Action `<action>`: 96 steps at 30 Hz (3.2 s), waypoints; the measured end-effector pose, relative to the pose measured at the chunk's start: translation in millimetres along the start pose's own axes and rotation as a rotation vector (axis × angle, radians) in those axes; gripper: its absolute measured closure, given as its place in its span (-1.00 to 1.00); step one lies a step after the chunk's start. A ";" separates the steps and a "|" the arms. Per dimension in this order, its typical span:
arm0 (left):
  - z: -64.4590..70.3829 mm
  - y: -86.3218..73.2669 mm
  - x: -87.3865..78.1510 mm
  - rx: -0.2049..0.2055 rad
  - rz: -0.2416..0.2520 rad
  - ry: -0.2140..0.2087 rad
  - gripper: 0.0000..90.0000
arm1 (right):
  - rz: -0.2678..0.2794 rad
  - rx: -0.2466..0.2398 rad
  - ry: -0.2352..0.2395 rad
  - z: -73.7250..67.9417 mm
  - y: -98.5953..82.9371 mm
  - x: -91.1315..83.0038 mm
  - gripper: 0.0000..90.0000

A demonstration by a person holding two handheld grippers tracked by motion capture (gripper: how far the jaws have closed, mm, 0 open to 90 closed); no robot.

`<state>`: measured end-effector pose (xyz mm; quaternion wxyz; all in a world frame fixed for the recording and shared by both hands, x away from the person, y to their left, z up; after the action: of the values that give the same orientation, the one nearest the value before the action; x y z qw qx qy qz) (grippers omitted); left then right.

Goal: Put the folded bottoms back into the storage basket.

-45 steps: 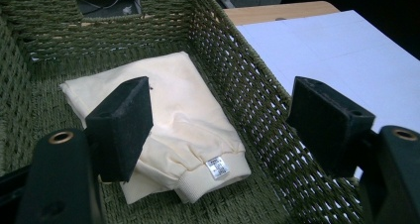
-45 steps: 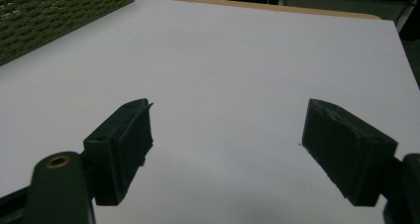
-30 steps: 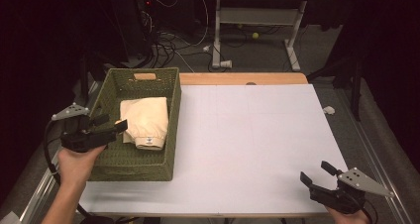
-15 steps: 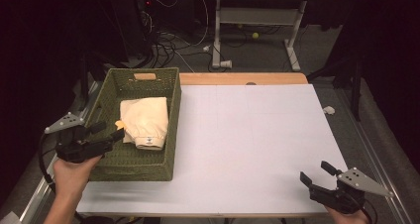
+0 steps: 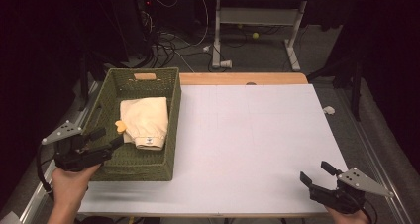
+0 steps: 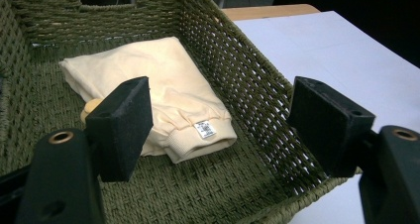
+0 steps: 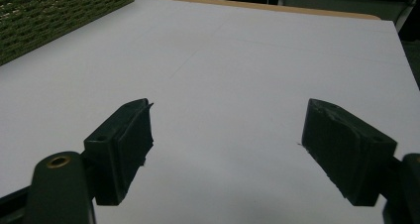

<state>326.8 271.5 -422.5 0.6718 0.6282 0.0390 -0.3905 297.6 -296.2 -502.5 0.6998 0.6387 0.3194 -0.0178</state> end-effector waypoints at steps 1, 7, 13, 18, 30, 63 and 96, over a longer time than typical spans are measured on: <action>0.4 -1.2 -0.2 -0.002 0.003 0.000 -0.47 | 0.000 0.000 0.000 0.0 0.0 0.0 -0.54; 1.2 -7.0 -0.9 -0.001 0.005 -0.001 -0.47 | 0.000 0.000 0.000 0.0 0.0 -0.1 -0.54; 1.2 -12.1 -2.9 -0.007 0.013 0.000 -0.47 | 0.001 -0.001 -0.001 0.0 0.1 0.0 -0.54; -0.2 -17.3 -4.2 -0.015 0.017 -0.001 -0.47 | 0.001 -0.001 0.000 -0.1 0.1 0.0 -0.54; -1.6 -27.6 -6.5 -0.023 0.035 -0.002 -0.47 | -0.001 -0.001 -0.001 -0.3 0.0 0.1 -0.54; -7.1 -54.8 -7.5 -0.020 0.069 0.054 -0.47 | 0.001 0.001 -0.004 0.0 -0.2 -0.2 -0.54; -12.1 -75.1 1.7 -0.033 0.088 0.101 -0.47 | 0.002 -0.002 -0.001 -0.6 -0.1 -0.4 -0.54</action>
<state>290.1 288.3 -487.0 0.6959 0.6370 0.0515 -0.3276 297.1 -295.8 -502.4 0.7007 0.6382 0.3184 -0.0174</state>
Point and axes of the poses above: each handheld gripper's, and its own axes: x roughly forward along the jaws, y roughly out of its top, z roughly to its right, the point moved 7 cm from there along x, roughly forward along the jaws, and after that the axes turned 3 degrees about -z, right-handed, at the moved point
